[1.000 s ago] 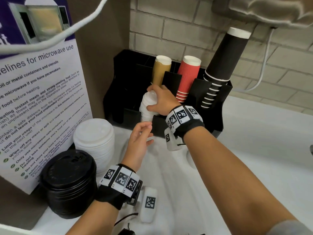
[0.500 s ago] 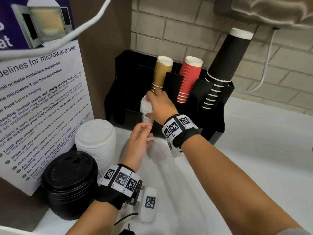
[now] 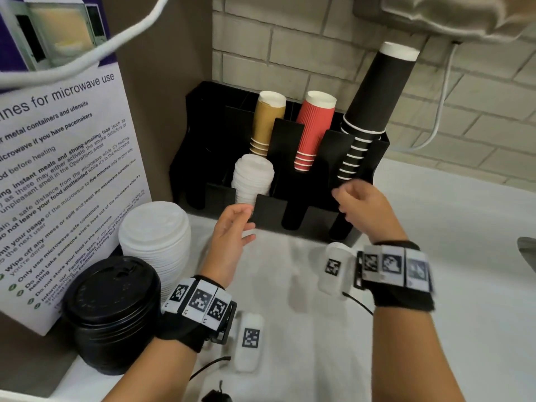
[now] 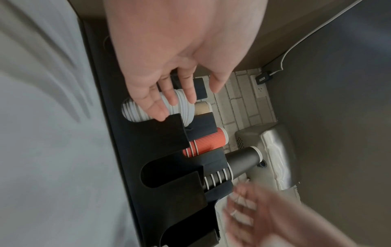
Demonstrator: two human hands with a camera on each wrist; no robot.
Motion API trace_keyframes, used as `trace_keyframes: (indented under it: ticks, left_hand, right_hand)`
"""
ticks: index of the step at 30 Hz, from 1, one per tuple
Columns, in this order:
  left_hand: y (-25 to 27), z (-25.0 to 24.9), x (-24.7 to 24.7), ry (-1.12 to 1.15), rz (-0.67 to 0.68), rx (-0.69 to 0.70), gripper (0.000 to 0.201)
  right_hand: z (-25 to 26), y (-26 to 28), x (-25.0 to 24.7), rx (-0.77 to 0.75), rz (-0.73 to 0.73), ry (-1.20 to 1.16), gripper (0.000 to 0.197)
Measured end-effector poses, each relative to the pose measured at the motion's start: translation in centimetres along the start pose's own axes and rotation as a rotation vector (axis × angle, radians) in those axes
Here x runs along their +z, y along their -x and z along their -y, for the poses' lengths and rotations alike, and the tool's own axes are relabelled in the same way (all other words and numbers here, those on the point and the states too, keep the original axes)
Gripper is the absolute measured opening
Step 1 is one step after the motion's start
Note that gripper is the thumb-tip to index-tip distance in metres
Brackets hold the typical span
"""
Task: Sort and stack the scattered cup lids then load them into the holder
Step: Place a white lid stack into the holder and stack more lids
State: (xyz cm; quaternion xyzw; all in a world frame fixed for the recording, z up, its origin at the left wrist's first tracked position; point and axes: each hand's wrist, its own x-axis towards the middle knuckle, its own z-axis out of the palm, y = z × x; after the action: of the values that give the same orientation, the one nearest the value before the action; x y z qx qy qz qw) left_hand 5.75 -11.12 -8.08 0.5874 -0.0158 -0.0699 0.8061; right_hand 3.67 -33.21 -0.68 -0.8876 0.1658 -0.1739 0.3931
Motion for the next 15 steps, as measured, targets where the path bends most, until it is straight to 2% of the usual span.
trace_keyframes:
  ticks: [3, 4, 8, 10, 12, 15]
  left_hand:
    - [0.1, 0.1, 0.2, 0.005, 0.011, -0.009, 0.014]
    - [0.2, 0.2, 0.3, 0.005, 0.018, -0.012, 0.013]
    - [0.4, 0.4, 0.9, 0.001, 0.041, -0.021, 0.014]
    - [0.5, 0.6, 1.2, -0.007, 0.053, -0.023, 0.014]
    - [0.6, 0.7, 1.3, -0.008, 0.063, -0.029, 0.015]
    - [0.7, 0.7, 1.4, -0.014, 0.061, -0.035, 0.014]
  right_hand:
    - [-3.4, 2.2, -1.8, 0.182, 0.108, 0.176, 0.013]
    - [-4.1, 2.9, -1.8, 0.244, 0.151, 0.214, 0.018]
    - [-5.2, 4.3, -0.5, 0.383, 0.363, 0.323, 0.074]
    - [-5.3, 4.3, 0.3, 0.413, 0.441, 0.380, 0.093]
    - [-5.4, 4.1, 1.0, 0.420, 0.477, 0.445, 0.098]
    - [-5.6, 3.9, 1.5, 0.405, 0.449, 0.495, 0.088]
